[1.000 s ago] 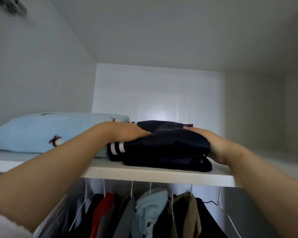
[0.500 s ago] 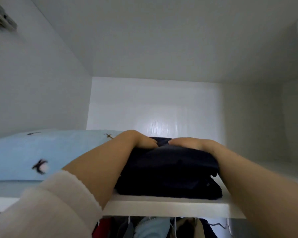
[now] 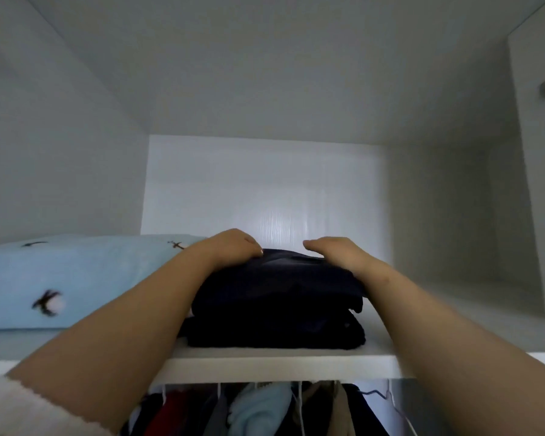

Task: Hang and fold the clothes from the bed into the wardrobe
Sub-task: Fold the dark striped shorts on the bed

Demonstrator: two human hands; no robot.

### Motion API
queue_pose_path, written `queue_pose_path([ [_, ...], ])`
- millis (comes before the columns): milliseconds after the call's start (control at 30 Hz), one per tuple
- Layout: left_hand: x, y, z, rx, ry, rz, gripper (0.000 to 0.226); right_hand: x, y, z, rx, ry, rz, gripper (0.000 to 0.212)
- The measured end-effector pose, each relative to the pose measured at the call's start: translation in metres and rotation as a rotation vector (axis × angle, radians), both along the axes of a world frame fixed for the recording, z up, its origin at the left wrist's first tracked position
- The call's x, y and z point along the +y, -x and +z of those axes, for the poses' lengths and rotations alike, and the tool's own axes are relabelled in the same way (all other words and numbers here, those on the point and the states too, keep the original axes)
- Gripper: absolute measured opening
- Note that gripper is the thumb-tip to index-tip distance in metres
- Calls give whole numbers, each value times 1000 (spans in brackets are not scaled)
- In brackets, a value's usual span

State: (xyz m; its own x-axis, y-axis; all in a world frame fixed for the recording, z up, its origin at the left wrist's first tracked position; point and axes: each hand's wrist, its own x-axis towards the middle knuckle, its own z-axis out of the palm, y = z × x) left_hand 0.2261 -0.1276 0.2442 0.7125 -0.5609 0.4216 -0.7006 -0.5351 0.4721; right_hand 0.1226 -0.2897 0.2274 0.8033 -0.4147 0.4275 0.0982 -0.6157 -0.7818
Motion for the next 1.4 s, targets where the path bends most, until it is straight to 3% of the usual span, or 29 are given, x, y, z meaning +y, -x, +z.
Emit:
queue_pose_path([
  [100,6,29,-5,107,292,-81,6,17,28,-5,-129,-156,11,42],
  [200,11,65,-20,96,514,-205,16,29,68,-20,-225,-193,-25,36],
  [267,15,92,-31,70,619,-268,15,40,97,-30,-266,-188,-32,20],
  [400,19,145,-57,-139,581,-256,21,57,152,-52,-332,-166,-129,13],
  [567,13,201,-108,-32,672,-457,18,84,212,-100,-357,-141,-317,19],
  [933,-3,379,-260,719,222,-1082,20,157,422,-258,-225,-474,-947,18],
  [1167,42,556,-330,854,-153,-1380,20,258,596,-326,-347,-691,-1388,13],
  [1400,151,754,-383,898,-488,-1633,21,418,758,-385,-479,-825,-1773,15],
])
